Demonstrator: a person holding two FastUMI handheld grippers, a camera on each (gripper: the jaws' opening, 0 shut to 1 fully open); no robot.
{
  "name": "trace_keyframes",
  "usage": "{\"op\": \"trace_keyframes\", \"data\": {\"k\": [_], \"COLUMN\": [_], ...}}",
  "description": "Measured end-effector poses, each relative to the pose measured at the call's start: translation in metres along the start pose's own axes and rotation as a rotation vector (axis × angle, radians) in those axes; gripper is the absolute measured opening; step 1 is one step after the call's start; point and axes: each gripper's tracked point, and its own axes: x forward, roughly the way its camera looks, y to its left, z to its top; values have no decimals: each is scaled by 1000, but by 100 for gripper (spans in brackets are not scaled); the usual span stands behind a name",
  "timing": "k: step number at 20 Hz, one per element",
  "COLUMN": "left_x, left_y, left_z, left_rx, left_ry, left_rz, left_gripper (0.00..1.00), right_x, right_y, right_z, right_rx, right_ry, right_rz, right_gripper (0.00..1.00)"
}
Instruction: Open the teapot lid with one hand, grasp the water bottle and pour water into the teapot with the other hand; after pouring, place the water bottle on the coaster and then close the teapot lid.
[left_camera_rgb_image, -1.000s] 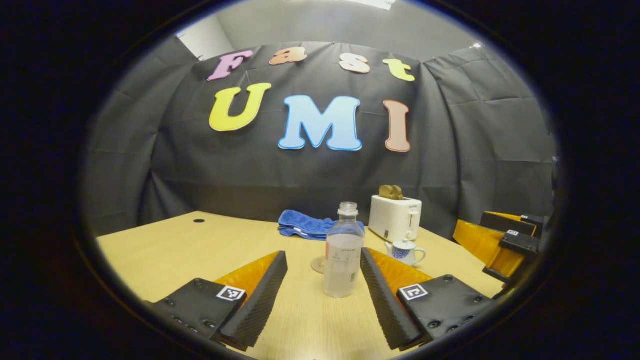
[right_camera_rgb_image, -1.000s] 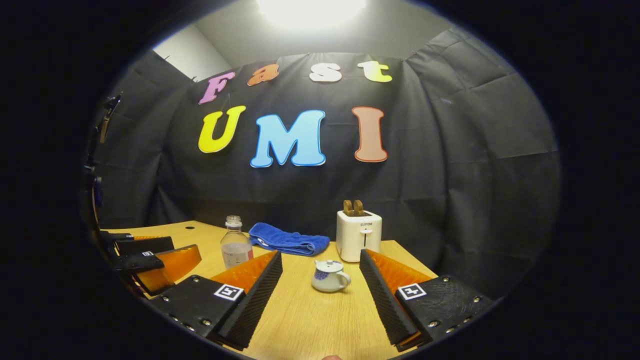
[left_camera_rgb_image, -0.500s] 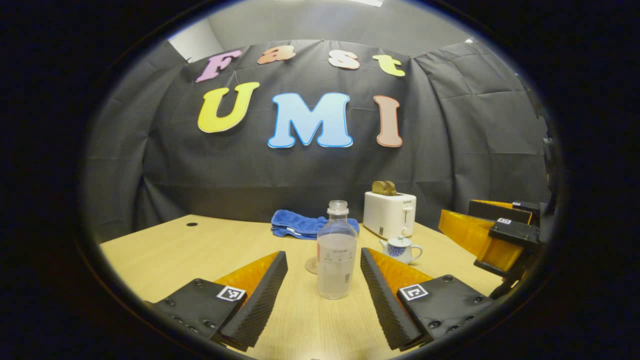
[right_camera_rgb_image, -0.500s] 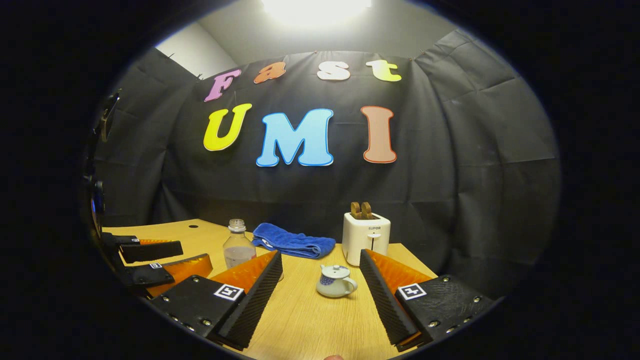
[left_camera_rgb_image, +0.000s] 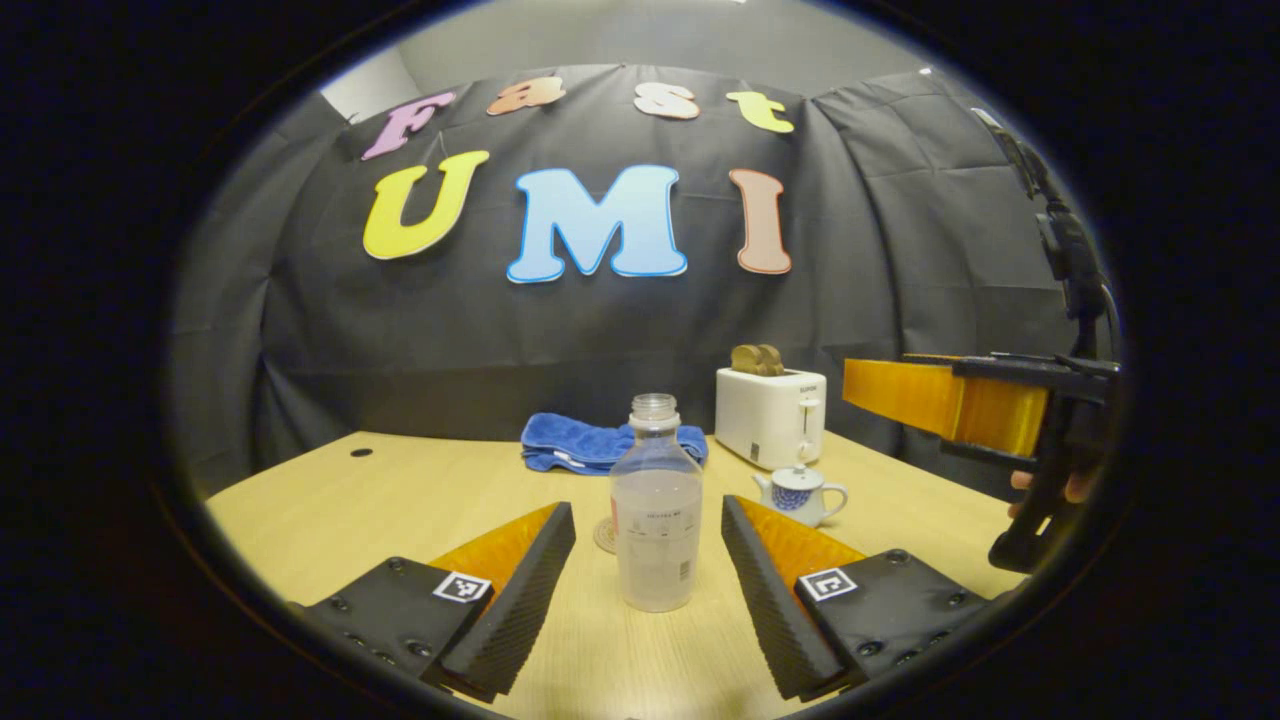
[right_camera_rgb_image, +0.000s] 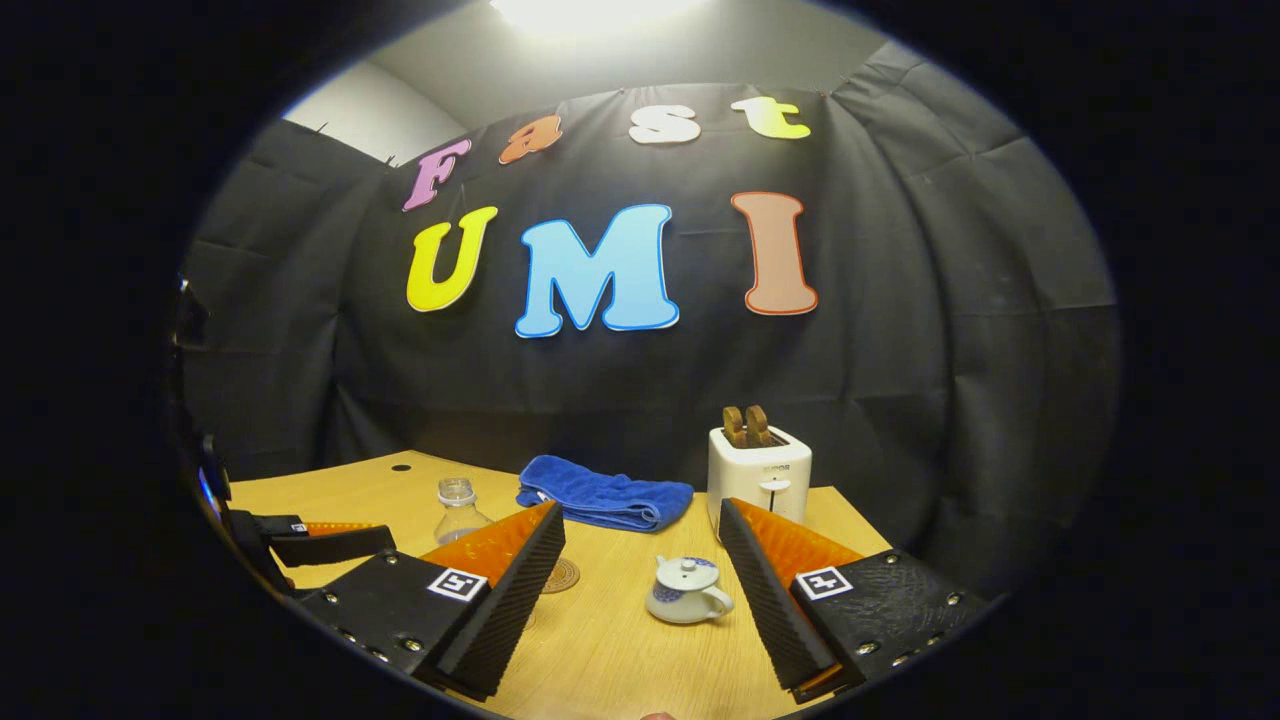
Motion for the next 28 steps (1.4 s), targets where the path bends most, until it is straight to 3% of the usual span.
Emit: {"op": "trace_keyframes", "data": {"k": [8, 16, 21, 24, 28], "left_x": [38, 63, 74, 77, 74], "left_y": [-2, -4, -3, -5, -5], "left_z": [-23, -38, -43, -42, -42], "left_rx": [24, 35, 27, 28, 30], "left_ry": [39, 54, 48, 47, 54], "left_rz": [-34, -57, -63, -71, -77], "left_gripper": [99, 99, 99, 100, 89], "right_x": [59, 107, 132, 140, 144], "right_y": [-14, -19, -26, -29, -35], "right_z": [-30, -82, -101, -114, -119], "right_rx": [54, 22, 32, 49, 59], "right_ry": [29, 96, 119, 149, 161], "right_rz": [-8, -33, -50, -52, -64], "right_gripper": [96, 95, 81, 80, 80]}}
